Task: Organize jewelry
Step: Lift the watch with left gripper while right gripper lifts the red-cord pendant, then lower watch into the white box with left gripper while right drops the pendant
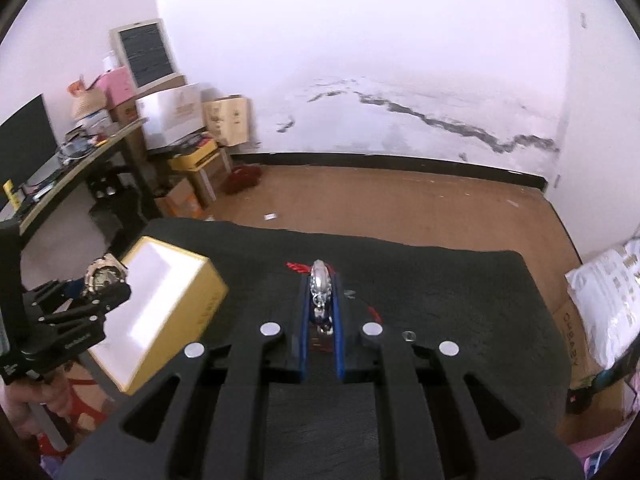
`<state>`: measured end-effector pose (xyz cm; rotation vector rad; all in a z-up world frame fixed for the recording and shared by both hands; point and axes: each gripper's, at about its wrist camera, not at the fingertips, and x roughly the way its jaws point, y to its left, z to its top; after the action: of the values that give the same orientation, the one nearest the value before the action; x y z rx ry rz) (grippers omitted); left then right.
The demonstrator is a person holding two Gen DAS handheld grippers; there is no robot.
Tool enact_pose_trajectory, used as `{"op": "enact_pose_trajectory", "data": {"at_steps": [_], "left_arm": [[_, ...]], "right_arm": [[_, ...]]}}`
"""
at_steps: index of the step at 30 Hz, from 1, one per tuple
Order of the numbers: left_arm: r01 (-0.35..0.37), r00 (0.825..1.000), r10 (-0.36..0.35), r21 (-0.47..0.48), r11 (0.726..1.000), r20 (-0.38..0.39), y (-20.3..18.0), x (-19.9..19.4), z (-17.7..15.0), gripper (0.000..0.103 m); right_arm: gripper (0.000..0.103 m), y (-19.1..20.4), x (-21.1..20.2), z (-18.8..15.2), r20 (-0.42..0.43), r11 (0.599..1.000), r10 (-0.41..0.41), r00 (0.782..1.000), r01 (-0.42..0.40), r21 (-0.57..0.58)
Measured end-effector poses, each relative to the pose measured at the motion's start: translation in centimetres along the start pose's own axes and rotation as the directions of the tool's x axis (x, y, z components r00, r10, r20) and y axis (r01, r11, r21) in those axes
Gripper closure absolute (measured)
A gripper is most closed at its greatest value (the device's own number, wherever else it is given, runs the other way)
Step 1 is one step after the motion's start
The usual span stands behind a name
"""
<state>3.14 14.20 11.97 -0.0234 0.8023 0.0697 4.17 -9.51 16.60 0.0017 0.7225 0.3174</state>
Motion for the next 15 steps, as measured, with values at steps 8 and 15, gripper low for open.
{"op": "enact_pose_trajectory", "data": {"at_steps": [8,15], "left_arm": [[-0.087,0.996,0.087,-0.065,0.994,0.001,7.8,-3.8,0.1,0.048],[-0.174,0.985,0.172,-0.126,0.977,-0.032,14.9,-4.3,-1.8,0.048]], "right_arm": [[0.093,11.0,0.0,2.7,-0.028,0.985,0.114,0.993,-0.117,-0.128],[0.093,21.4,4.0,3.6,-0.100,0.947,0.207,0.973,-0.225,-0.231]]}}
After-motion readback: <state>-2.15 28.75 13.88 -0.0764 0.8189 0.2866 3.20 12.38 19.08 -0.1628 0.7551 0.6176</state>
